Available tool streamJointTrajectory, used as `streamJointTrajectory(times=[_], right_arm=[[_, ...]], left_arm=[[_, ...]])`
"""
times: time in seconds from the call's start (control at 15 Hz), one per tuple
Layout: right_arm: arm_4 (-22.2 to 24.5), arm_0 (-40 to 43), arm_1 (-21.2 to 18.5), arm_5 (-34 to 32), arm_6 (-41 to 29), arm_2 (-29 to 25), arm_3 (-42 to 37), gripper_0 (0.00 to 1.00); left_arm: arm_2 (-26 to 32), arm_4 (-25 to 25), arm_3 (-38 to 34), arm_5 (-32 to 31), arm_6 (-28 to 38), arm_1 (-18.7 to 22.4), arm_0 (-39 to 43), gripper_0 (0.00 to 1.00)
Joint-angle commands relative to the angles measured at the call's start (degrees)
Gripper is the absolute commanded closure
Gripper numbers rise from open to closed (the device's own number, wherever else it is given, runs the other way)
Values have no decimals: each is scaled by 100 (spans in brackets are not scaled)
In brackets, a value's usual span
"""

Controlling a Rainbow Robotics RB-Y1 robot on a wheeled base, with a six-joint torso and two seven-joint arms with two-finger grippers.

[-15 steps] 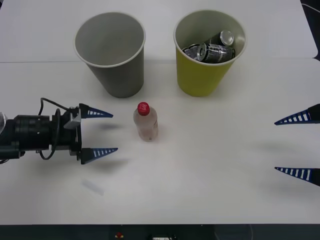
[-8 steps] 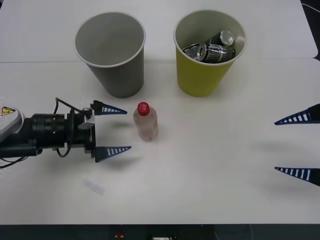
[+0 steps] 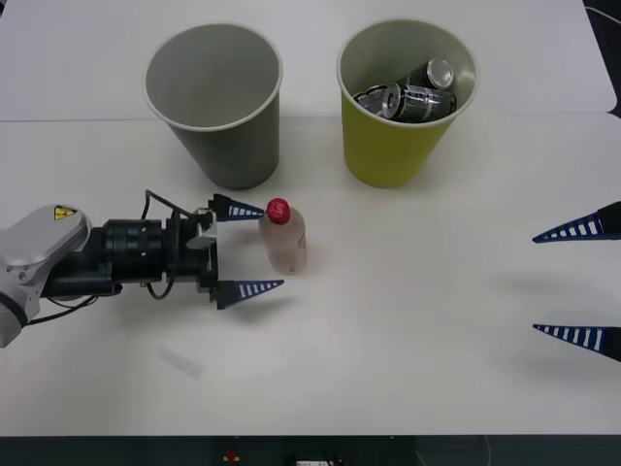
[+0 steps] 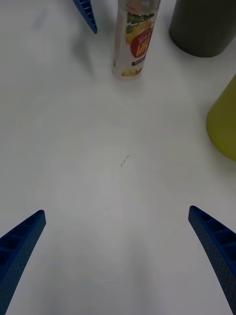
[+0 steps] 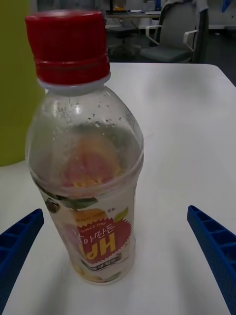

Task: Put the can into the green bin and the plastic bottle into the gray bin

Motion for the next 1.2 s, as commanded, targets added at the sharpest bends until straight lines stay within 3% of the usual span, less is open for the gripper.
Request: streamJointTrajectory(times=[0.07, 0.6, 0.67, 0.73, 1.2], right_arm=[[0, 0, 0, 0, 0, 0, 0, 0], [0, 0, 0, 0, 0, 0, 0, 0], [0, 0, 0, 0, 0, 0, 0, 0], [0, 0, 0, 0, 0, 0, 0, 0], [0, 0, 0, 0, 0, 0, 0, 0]], left_arm=[[-49, -19, 154, 25, -47, -196, -120, 0], [-49, -151, 163, 210, -47, -398, -147, 0], [-49, -151, 163, 210, -55, -398, -147, 17], [-49, -160, 154, 218, -64, -398, -138, 100], [-41, -230, 154, 210, -20, -398, -138, 100]])
